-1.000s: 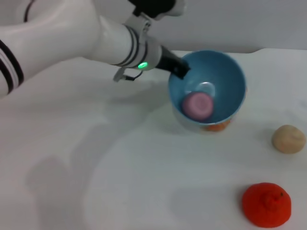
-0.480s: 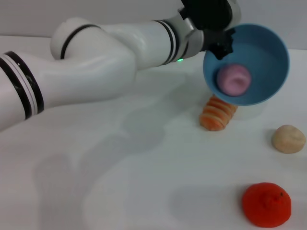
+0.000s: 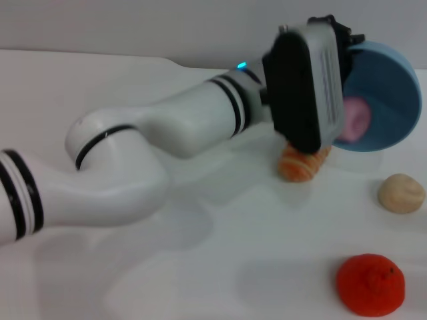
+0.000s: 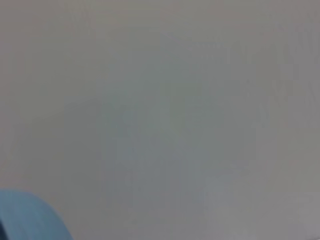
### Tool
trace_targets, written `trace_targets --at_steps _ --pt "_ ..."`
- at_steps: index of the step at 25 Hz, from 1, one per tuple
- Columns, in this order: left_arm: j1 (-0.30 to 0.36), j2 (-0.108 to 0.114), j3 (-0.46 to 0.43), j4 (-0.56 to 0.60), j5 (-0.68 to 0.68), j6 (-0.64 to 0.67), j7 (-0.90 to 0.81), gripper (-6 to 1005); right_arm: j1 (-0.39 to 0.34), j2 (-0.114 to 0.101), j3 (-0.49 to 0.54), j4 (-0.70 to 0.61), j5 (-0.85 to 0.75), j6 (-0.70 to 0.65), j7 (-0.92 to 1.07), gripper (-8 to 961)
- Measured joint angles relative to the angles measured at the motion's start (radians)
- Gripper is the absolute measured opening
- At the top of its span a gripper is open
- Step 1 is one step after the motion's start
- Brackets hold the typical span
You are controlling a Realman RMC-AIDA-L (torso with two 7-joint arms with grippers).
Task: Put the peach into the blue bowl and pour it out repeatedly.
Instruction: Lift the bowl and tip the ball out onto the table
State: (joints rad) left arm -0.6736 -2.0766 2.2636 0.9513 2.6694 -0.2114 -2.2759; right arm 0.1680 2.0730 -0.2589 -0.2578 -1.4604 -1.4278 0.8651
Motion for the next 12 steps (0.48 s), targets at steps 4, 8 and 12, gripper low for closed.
trace_targets --at_steps 4,8,12 --pt "0.033 0.0 0.053 -0.012 -0.001 -0.099 0.148 0 0.008 0.0 0.001 0.008 0.001 0.005 0.0 693" --pt "0.051 0.0 0.082 -0.024 -0.005 -0.149 0.228 0 0.011 -0.001 0.001 0.019 0.013 0.007 -0.001 691" --pt "0.059 0.0 0.092 -0.029 -0.004 -0.173 0.248 0 0.014 -0.001 0.018 0.023 0.014 0.01 -0.001 688"
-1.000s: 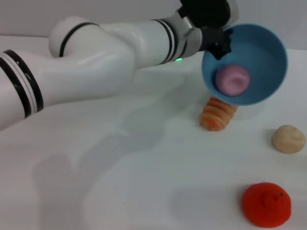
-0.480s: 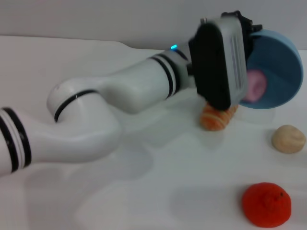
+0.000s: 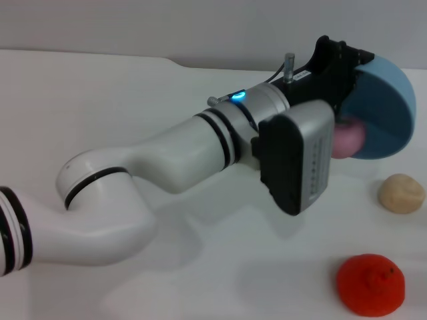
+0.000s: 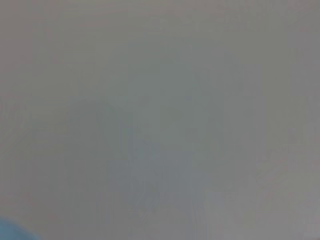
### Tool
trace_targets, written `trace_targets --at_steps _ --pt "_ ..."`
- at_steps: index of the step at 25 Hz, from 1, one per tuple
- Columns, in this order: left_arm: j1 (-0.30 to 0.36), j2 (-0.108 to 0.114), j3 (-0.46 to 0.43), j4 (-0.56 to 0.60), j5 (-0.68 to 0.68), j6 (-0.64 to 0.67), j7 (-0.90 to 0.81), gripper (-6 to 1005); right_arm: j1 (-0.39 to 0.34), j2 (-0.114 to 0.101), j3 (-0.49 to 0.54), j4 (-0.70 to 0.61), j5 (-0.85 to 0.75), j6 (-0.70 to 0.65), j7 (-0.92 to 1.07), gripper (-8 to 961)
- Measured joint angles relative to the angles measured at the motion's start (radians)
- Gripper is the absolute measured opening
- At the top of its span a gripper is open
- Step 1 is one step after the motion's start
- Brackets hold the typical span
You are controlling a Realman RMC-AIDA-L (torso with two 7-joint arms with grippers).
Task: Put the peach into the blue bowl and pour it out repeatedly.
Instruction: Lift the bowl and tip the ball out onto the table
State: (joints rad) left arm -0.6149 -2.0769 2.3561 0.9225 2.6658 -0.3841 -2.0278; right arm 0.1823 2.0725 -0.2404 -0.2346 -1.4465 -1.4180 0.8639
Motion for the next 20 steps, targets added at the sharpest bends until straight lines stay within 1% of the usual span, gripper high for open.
trace_targets --at_steps 1,3,7,12,15,16,17,19,20 --pt "0.006 0.0 0.015 -0.025 0.002 -0.052 0.05 0 0.001 0.0 0.017 0.003 0.0 0.0 0.0 688" --pt "0.007 0.0 0.02 -0.039 -0.001 -0.073 0.069 0 0.003 0.0 0.055 0.015 0.0 0.001 -0.001 687" --pt "0.017 -0.001 0.033 -0.05 -0.002 -0.13 0.084 0 0.004 0.0 0.081 0.024 0.0 0.002 -0.001 685" --pt "0.02 -0.002 0.033 -0.051 -0.019 -0.144 0.085 0 0.011 0.001 0.1 0.041 0.006 0.002 -0.001 682" --pt "0.01 -0.002 0.012 -0.034 -0.217 -0.131 0.08 -1 0.019 -0.003 0.112 0.067 0.011 0.017 0.04 680" --pt "0.01 -0.002 0.012 -0.034 -0.217 -0.131 0.08 -1 0.02 -0.003 0.115 0.067 0.011 0.031 0.086 680" --pt "0.003 -0.002 -0.013 -0.016 -0.332 -0.113 0.08 -1 0.021 -0.004 0.113 0.06 0.01 0.043 0.139 679" --pt "-0.011 0.0 -0.077 0.007 -0.467 -0.054 0.08 -1 0.021 -0.005 0.101 0.031 -0.015 0.057 0.257 678" --pt "-0.02 0.002 -0.129 0.018 -0.537 0.008 0.08 -1 0.021 -0.006 0.086 0.008 -0.043 0.057 0.304 678"
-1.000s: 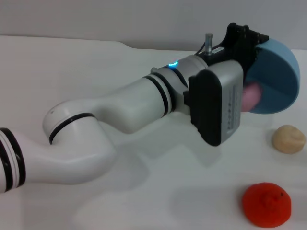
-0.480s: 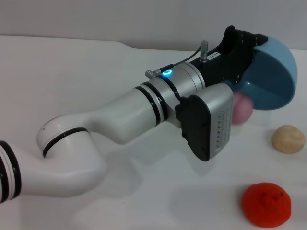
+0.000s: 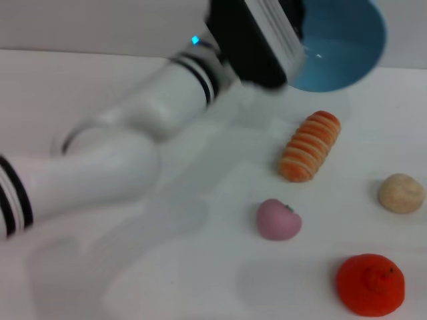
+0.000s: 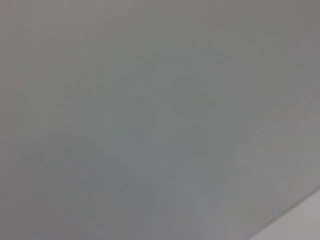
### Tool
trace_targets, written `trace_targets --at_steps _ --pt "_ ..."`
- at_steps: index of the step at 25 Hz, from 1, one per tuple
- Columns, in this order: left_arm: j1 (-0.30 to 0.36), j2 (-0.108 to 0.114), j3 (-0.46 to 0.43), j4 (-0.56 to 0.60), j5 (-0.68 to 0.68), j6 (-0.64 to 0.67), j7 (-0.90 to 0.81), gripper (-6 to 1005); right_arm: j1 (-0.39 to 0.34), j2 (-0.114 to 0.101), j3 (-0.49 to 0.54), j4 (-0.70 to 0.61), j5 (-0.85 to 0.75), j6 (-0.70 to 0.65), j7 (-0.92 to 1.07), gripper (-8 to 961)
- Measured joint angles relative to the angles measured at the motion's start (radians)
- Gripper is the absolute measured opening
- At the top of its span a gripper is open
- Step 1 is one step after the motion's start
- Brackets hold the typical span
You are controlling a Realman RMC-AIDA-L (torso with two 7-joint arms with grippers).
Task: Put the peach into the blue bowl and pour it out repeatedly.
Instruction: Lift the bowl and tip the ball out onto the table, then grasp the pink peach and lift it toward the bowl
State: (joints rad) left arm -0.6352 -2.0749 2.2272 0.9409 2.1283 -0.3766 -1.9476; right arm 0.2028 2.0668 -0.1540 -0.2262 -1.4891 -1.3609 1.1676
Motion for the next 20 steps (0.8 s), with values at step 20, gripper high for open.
trace_targets --at_steps 20 --pt "-0.209 0.011 -0.543 -0.289 -0.288 0.798 -0.155 0 0.414 -0.002 -0.435 -0.121 -0.739 0.12 0.779 667"
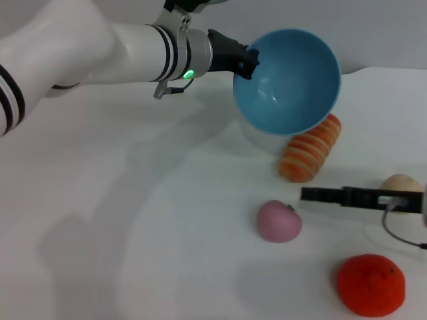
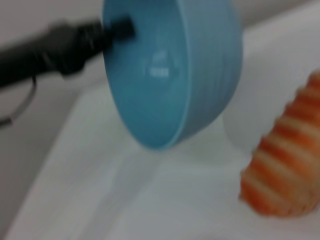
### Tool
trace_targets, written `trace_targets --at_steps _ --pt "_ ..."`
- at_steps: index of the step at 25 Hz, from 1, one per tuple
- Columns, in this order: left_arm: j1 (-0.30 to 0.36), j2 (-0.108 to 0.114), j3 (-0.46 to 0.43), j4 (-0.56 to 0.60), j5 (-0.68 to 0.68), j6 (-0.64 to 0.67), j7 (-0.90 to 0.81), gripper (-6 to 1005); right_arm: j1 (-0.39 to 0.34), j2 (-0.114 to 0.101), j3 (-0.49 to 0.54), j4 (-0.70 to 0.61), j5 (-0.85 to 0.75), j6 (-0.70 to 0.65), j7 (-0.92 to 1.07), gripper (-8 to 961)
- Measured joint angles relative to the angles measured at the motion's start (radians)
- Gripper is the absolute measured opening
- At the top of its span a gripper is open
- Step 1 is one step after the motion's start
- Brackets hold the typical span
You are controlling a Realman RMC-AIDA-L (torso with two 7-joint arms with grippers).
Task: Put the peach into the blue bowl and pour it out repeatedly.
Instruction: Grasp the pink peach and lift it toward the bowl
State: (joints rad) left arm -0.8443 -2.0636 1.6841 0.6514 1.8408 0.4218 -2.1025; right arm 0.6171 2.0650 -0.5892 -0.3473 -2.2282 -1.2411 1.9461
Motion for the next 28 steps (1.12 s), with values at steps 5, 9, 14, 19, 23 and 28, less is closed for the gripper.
trace_targets --at_steps 5,9,14,19,23,28 --pt "0.007 -0.001 0.006 -0.002 -0.002 -0.004 -0.001 0 0.061 0.009 -0.06 0.072 -0.009 0.069 0.014 664" --pt "0.008 -0.003 0.006 -0.002 -0.003 -0.004 -0.001 -2 0.093 0.011 -0.064 0.134 -0.008 0.096 0.01 662" --pt "0.008 -0.004 0.006 -0.003 -0.004 -0.004 -0.001 -1 0.105 0.012 -0.096 0.169 -0.014 0.13 0.012 660" --pt "0.013 -0.006 0.006 -0.003 -0.004 -0.001 -0.001 -1 0.09 0.009 -0.102 0.163 -0.015 0.128 0.011 657" --pt "0.013 -0.007 0.007 -0.003 -0.005 0.002 -0.01 0 0.078 0.01 -0.102 0.151 -0.015 0.131 0.001 467" --pt "0.015 -0.007 0.008 -0.002 -0.005 0.008 -0.029 0 0.062 0.012 -0.092 0.112 -0.008 0.12 -0.029 269"
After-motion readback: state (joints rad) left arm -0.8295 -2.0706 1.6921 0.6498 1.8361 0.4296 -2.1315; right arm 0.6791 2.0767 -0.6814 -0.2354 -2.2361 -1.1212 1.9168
